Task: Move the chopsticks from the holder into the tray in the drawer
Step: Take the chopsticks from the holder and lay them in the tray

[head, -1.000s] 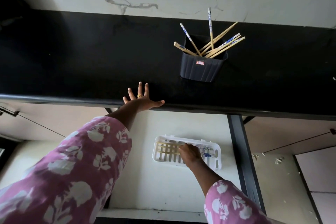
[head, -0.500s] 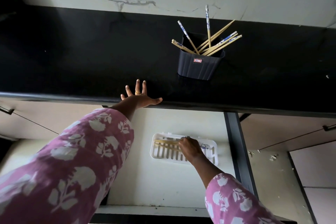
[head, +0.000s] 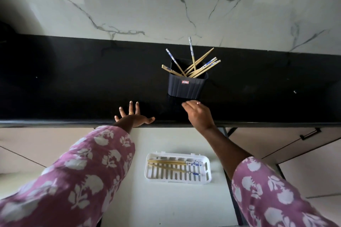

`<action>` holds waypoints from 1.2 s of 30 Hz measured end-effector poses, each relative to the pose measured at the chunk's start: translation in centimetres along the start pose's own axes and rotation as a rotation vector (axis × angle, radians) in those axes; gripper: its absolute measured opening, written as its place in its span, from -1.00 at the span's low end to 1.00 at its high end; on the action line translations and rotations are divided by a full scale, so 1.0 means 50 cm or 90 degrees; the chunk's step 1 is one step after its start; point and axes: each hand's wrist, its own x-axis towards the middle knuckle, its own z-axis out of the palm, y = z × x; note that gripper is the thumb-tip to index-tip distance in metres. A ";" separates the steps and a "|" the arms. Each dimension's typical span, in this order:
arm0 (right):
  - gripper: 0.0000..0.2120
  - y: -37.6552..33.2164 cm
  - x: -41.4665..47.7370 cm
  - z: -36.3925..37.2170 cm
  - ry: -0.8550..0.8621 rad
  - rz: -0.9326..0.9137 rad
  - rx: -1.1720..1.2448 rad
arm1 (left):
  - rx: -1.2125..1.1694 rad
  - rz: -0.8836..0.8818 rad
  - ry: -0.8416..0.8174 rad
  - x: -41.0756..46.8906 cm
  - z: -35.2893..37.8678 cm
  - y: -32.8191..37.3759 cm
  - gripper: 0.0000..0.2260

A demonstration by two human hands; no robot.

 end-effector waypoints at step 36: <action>-0.83 0.027 0.334 -0.075 0.070 0.284 0.361 | -0.032 -0.014 0.051 0.027 0.024 0.003 -0.16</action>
